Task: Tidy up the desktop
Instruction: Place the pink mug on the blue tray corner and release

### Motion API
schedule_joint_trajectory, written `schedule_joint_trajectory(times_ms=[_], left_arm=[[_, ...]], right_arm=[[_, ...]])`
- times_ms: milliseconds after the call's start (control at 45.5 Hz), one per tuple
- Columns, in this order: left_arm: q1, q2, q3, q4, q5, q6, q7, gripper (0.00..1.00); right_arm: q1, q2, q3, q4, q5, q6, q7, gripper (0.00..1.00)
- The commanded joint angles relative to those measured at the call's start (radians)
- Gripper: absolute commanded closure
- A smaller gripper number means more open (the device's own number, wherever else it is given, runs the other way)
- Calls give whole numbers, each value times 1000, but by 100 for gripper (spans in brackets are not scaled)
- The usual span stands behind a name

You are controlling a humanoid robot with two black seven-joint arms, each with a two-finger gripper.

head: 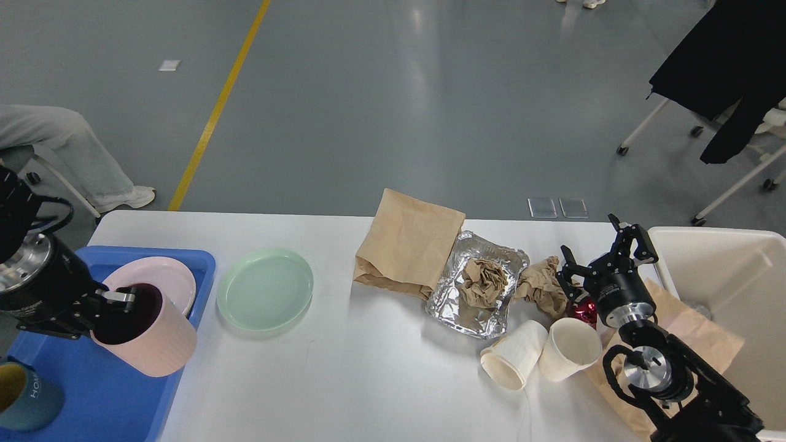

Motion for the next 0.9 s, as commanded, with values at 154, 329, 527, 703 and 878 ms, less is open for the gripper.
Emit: schedule_joint_trajectory(times_ms=[154, 329, 527, 703, 878], left_arm=[[380, 254, -169, 228, 242, 82, -23, 100], [601, 304, -322, 383, 301, 92, -21, 100], [814, 271, -454, 553, 299, 93, -23, 100], [877, 258, -502, 608, 299, 93, -21, 100], [914, 235, -522, 639, 299, 96, -20, 100]], right_arm=[[0, 0, 0, 0, 0, 0, 0, 0], [0, 0, 0, 2, 0, 0, 0, 0], [0, 0, 0, 0, 0, 0, 0, 0], [0, 0, 0, 0, 0, 0, 0, 0], [0, 0, 0, 0, 0, 0, 0, 0]])
